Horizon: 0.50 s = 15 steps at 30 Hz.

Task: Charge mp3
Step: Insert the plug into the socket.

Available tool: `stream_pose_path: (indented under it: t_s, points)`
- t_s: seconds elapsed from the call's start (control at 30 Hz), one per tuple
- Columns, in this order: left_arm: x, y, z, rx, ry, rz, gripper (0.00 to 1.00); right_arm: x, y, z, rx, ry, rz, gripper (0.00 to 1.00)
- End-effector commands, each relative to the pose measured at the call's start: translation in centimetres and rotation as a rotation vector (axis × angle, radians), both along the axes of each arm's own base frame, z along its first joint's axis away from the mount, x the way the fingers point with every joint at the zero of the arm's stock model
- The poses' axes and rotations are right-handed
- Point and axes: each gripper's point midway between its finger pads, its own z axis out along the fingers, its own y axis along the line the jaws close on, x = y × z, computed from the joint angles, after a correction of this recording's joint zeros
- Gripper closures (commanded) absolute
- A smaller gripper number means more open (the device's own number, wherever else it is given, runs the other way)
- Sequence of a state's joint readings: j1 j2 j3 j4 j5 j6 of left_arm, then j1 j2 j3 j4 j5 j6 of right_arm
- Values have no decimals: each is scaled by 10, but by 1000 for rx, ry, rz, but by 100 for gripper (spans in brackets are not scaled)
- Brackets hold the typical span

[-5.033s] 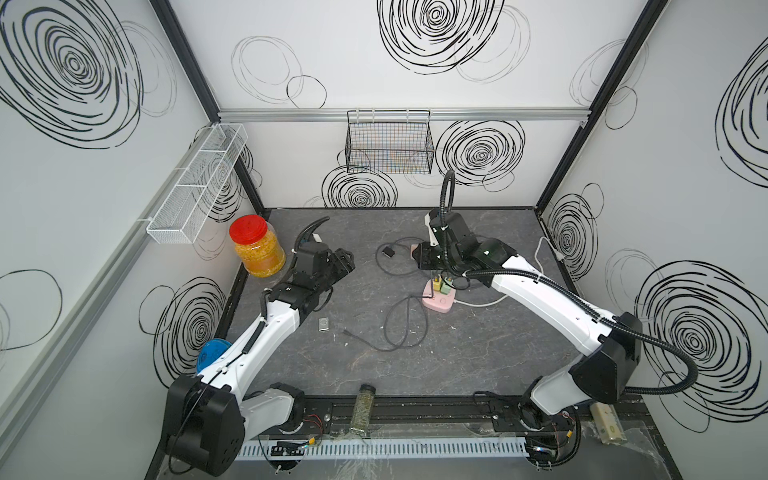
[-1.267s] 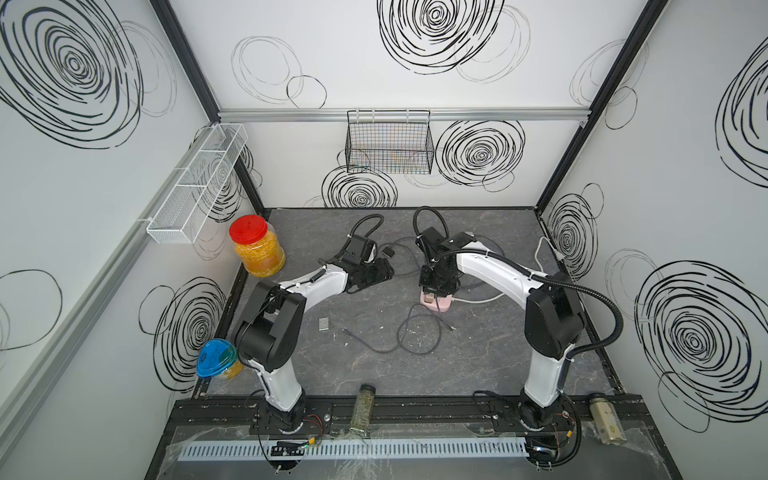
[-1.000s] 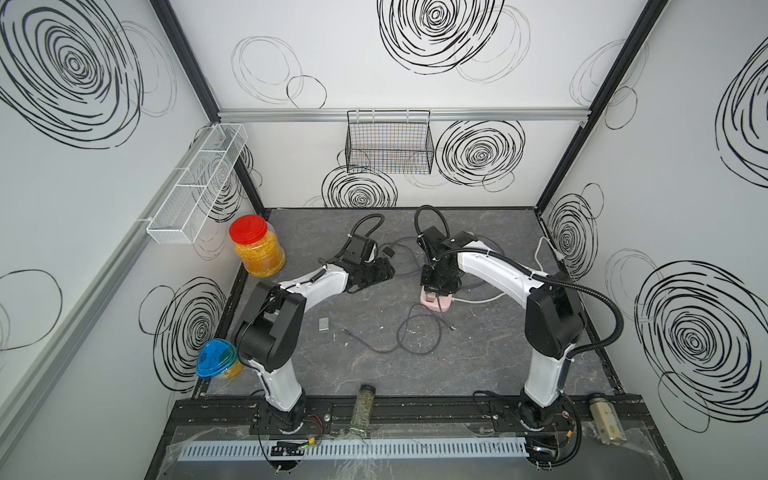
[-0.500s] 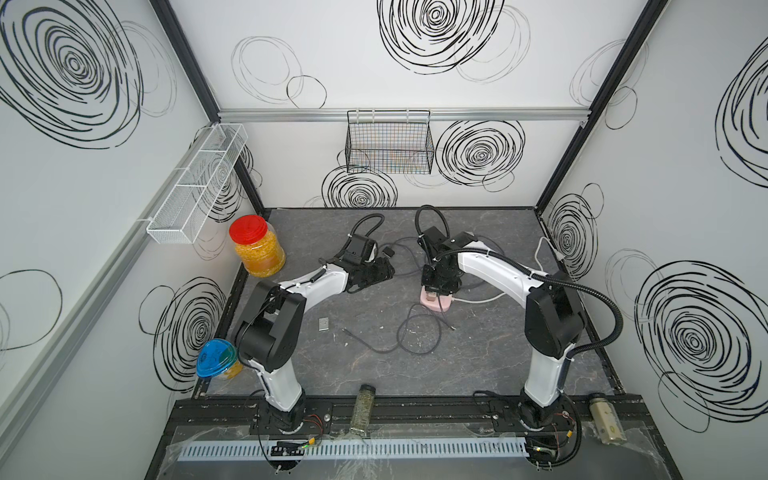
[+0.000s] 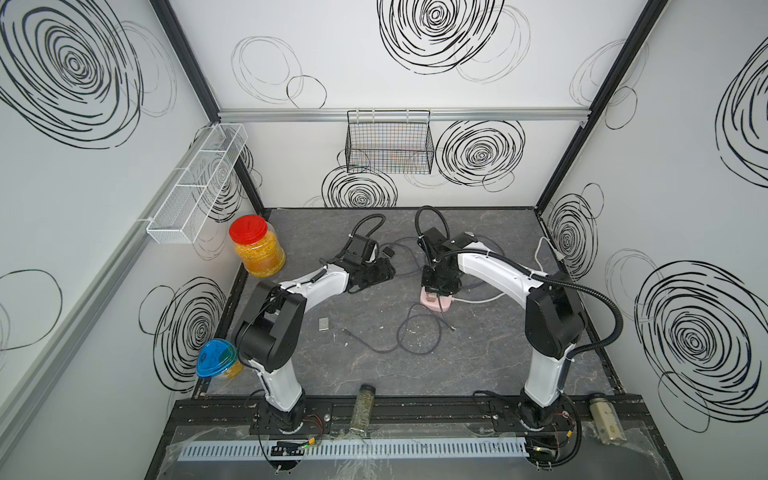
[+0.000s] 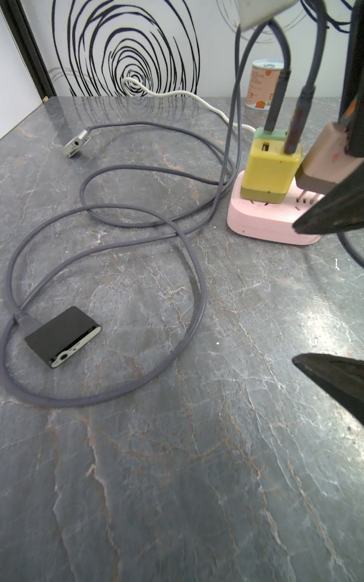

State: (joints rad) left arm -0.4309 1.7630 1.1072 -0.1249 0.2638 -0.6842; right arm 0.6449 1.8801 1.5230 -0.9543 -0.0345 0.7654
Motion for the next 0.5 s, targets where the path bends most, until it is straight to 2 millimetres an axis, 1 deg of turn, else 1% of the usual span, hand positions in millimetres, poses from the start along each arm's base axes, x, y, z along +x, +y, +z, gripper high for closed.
stream_pose_path:
  t_s: [0.0, 0.47]
  points:
    - [9, -5, 10, -6, -31, 5, 37, -8, -13, -10, -52, 33, -9, 100]
    - [7, -4, 9, 3, -30, 3, 37, -11, -16, -10, -52, 38, 11, 100]
